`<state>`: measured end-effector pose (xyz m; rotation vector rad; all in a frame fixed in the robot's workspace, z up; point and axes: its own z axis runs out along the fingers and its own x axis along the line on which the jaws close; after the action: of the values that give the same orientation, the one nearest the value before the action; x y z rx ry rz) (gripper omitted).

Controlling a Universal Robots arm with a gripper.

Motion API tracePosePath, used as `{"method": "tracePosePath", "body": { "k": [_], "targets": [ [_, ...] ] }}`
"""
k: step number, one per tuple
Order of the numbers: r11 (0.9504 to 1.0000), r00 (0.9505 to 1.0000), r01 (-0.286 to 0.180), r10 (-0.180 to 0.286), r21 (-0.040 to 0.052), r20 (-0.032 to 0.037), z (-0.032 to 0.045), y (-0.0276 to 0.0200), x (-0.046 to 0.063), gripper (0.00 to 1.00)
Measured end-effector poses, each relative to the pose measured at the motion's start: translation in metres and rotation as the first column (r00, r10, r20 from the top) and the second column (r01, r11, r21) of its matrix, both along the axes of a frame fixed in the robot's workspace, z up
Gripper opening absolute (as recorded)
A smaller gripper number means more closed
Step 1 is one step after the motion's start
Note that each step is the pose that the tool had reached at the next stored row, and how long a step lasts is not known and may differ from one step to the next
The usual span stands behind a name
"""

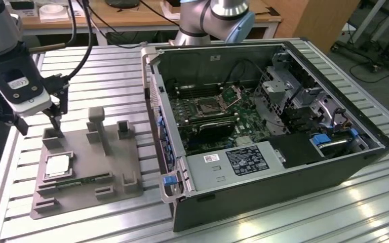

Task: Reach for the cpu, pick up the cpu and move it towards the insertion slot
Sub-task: 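Reach for the cpu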

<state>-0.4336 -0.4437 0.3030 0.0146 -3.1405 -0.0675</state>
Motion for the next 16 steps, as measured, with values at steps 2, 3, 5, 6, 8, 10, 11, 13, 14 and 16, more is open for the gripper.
{"method": "tracePosePath", "body": {
  "k": [2, 3, 5, 6, 8, 10, 11, 13, 14, 16],
  "targets": [
    [1.0000, 1.0000, -0.001, 0.001, 0.0068, 0.0003, -0.0024, -0.0001, -0.0018, 0.59],
    [1.0000, 1.0000, -0.001, 0.001, 0.0097, 0.0004, -0.0036, 0.0000, -0.0028, 0.59],
    [0.9999, 1.0000, -0.001, 0.001, 0.0122, 0.0005, -0.0046, 0.0000, -0.0034, 0.59],
    [0.9999, 1.0000, -0.001, 0.001, 0.0128, 0.0004, -0.0046, 0.0000, -0.0034, 0.59],
    [0.9999, 1.0000, -0.001, 0.001, 0.0148, 0.0004, -0.0046, 0.0000, -0.0034, 0.59],
    [0.9999, 1.0000, -0.001, 0.001, 0.0150, 0.0003, -0.0046, 0.0000, -0.0043, 0.59],
    [0.9999, 1.0000, -0.001, 0.001, 0.0150, 0.0004, -0.0046, 0.0000, -0.0042, 0.59],
    [0.9999, 1.0000, -0.001, 0.001, 0.0150, 0.0003, -0.0048, 0.0000, -0.0043, 0.59],
    [0.9999, 1.0000, -0.001, 0.001, 0.0150, 0.0003, -0.0049, 0.0000, -0.0043, 0.59],
    [0.9999, 1.0000, -0.001, 0.001, 0.0151, 0.0004, -0.0053, 0.0000, -0.0043, 0.59]
  ]
}}
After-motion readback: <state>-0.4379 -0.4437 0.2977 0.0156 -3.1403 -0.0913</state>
